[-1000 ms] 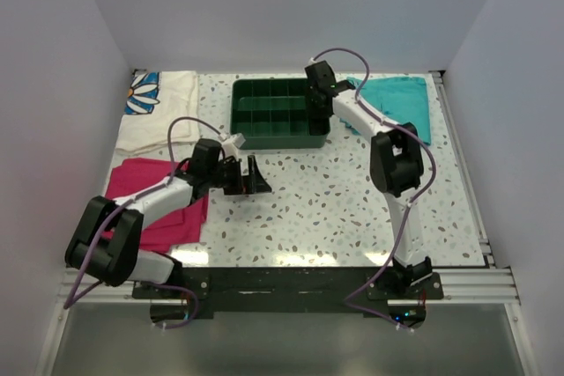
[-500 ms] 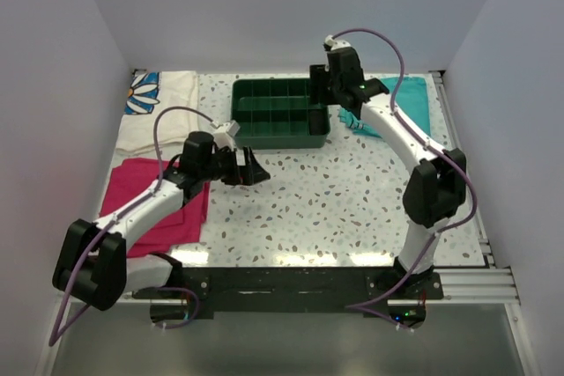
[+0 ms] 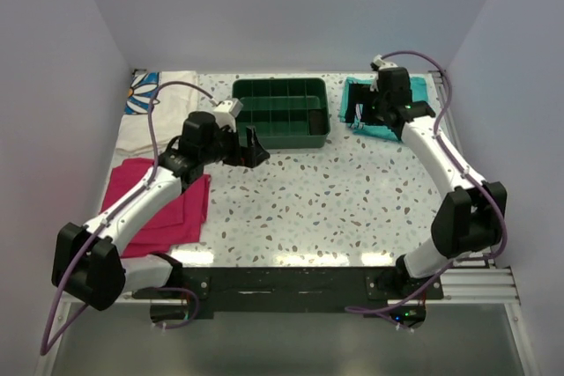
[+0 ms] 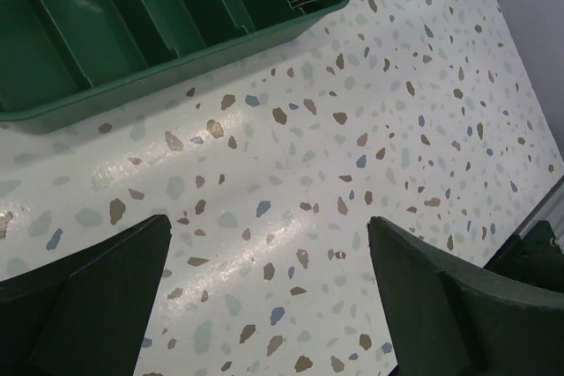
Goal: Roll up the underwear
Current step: Reset both arms
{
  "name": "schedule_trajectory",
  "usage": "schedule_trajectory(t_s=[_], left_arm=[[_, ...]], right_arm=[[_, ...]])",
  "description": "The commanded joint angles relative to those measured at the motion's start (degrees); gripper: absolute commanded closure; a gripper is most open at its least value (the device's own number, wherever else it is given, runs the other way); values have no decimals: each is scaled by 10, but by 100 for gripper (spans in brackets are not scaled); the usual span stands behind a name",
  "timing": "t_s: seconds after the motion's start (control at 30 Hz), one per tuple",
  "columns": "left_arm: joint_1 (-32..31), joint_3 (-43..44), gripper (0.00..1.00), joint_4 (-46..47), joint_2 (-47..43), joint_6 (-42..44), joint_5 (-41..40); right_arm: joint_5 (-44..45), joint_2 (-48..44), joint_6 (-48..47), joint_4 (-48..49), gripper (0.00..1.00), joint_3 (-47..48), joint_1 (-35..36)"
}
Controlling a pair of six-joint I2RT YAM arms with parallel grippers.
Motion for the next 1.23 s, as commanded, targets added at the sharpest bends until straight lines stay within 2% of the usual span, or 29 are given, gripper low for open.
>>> schedule_trajectory(t_s=[0.0,0.13,0.17,0.23,0.3,0.4,0.6,0.67,0.77,0.87,1.03,1.13,1.2], left_arm=[[-2,48,0,-12,-8,31,-29],[-1,82,0,-32,3,59,-33],[2,100,0,-44,25,80,15],[6,187,0,-121,56,102,38],[5,232,0,-127,74,110,28],[6,239,0,-87,66,112,-4],[7,256,0,-58,72,119,-56],[7,256,0,-53,74,131,-86],[13,231,0,-46,69,144,-133],[40,170,0,-12,44,145,-152],[122,67,0,55,-11,144,-138],[156,15,0,106,-44,125,-176],[168,-23,0,142,-52,111,-243]], right_arm=[[-97,-53,22,7,1,-54,-48],[-93,-80,39,23,1,-113,-64],[-89,-101,36,28,1,-125,-64],[-49,-136,44,80,1,-183,-64],[-26,-184,44,105,1,-229,-64],[26,-213,44,116,1,-261,-64],[120,-210,77,94,1,-286,-64],[138,-219,79,133,1,-304,-64],[167,-246,61,177,1,-342,-64],[178,-272,38,210,1,-376,-64],[157,-265,40,214,1,-377,-64],[161,-239,46,205,1,-365,-64],[171,-232,45,216,1,-368,-64]])
